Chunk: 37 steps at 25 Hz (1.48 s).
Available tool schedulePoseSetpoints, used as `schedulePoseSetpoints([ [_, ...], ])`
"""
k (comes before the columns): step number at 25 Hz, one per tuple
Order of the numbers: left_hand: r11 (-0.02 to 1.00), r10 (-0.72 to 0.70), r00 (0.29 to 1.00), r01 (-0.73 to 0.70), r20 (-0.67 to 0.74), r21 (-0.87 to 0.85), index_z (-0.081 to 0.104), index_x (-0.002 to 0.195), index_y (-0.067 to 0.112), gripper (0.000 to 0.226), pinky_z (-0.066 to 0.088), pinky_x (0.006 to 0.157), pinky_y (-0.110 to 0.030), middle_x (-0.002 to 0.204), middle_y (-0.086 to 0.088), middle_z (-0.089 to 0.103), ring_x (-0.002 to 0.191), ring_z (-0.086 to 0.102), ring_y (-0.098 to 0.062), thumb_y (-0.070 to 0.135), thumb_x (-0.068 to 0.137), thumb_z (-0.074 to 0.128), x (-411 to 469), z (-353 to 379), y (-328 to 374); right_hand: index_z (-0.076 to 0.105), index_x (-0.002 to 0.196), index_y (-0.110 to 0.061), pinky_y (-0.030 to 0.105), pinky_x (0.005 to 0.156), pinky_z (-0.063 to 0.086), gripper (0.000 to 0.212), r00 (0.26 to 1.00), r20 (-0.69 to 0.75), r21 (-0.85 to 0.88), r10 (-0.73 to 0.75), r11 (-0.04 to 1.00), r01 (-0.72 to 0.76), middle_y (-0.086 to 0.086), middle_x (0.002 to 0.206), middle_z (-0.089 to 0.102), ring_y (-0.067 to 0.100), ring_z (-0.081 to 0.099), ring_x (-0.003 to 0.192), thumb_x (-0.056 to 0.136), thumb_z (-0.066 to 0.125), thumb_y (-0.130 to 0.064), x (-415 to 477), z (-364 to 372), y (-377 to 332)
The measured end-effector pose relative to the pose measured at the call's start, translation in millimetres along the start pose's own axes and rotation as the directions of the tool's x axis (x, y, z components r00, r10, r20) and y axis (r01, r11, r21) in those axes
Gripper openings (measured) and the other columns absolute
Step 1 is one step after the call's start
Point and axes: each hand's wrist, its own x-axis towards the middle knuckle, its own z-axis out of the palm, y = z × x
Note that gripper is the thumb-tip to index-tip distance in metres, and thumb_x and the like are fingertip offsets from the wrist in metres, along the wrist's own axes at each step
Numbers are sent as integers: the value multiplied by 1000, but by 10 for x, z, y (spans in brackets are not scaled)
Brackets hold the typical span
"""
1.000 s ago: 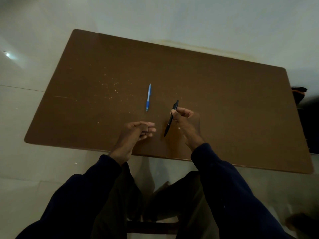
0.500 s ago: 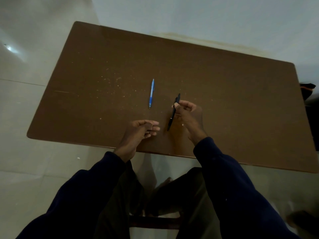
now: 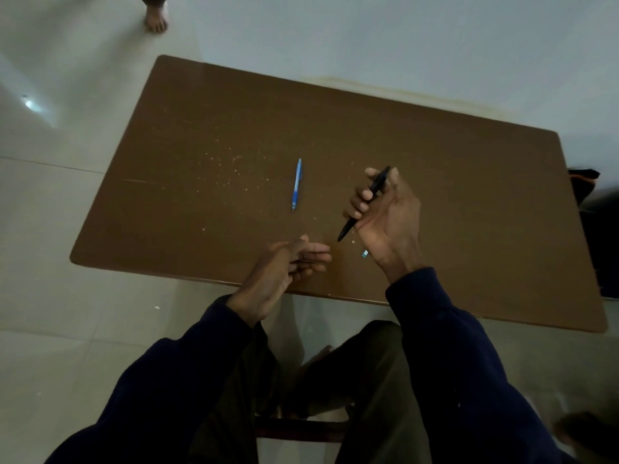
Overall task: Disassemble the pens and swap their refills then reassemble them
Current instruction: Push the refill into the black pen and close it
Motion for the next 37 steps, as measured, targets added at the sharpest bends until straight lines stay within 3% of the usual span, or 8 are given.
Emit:
schedulePoseSetpoints([
  [2, 998, 2, 999, 1, 52, -63, 75, 114, 13, 55, 48, 87, -29, 114, -8, 77, 101, 73, -16, 46, 108, 32, -148, 81, 98, 50, 79, -14, 30, 57, 18, 52, 995, 103, 71, 18, 997, -25, -2, 65, 26, 12, 20, 58, 103, 38, -59, -125, 130, -111],
  [4, 990, 22, 998, -13, 64, -139, 74, 115, 11, 63, 49, 84, -27, 114, -10, 76, 98, 73, -14, 51, 107, 26, -301, 174, 209, 38, 67, -16, 30, 56, 12, 58, 981, 189, 93, 36, 994, -54, -4, 60, 17, 11, 15, 54, 100, 38, -65, -253, 263, -216],
  [9, 953, 117, 991, -94, 64, -288, 77, 102, 7, 65, 50, 84, -29, 102, -13, 78, 89, 74, -16, 51, 105, 30, -706, 375, 471, 33, 51, -19, 28, 48, 9, 57, 955, 289, 106, 65, 989, -100, -6, 52, 12, 10, 9, 47, 101, 32, -45, -592, 564, -500],
  [13, 953, 175, 982, -151, 72, -262, 82, 91, 11, 68, 49, 84, -29, 100, -13, 78, 88, 74, -16, 50, 105, 29, -966, 495, 586, 32, 51, -18, 28, 48, 9, 60, 949, 314, 135, 30, 988, -76, -6, 53, 11, 10, 7, 48, 103, 30, -49, -875, 702, -630],
  [17, 955, 205, 978, -191, 41, -226, 74, 106, 3, 65, 50, 84, -29, 101, -14, 78, 87, 74, -16, 49, 106, 28, -1149, 554, 578, 32, 51, -18, 28, 48, 8, 61, 939, 344, 128, 1, 991, -48, -6, 52, 11, 10, 6, 48, 103, 29, -50, -1095, 757, -668],
  [21, 951, 217, 976, -206, 23, -228, 76, 103, 4, 64, 49, 85, -31, 102, -15, 78, 87, 74, -17, 49, 106, 30, -1307, 574, 562, 28, 50, -19, 28, 48, 7, 55, 944, 328, 115, -18, 993, -21, -5, 53, 10, 11, 6, 48, 101, 29, -43, -1265, 796, -690],
  [28, 958, 197, 980, -195, -12, -209, 75, 100, 4, 62, 49, 82, -30, 97, -13, 78, 84, 74, -17, 47, 105, 31, -1463, 659, 550, 22, 55, -19, 30, 47, 7, 53, 930, 358, -19, -75, 996, 88, -3, 51, 9, 12, 4, 47, 99, 36, -45, -1506, 905, -692],
  [37, 963, 170, 985, -170, -21, -207, 74, 103, 2, 63, 48, 83, -30, 98, -13, 78, 86, 72, -18, 47, 106, 30, -1551, 712, 535, 23, 55, -19, 27, 46, 9, 53, 939, 334, 6, -80, 997, 83, -3, 51, 10, 11, 5, 47, 98, 36, -46, -1552, 862, -692],
])
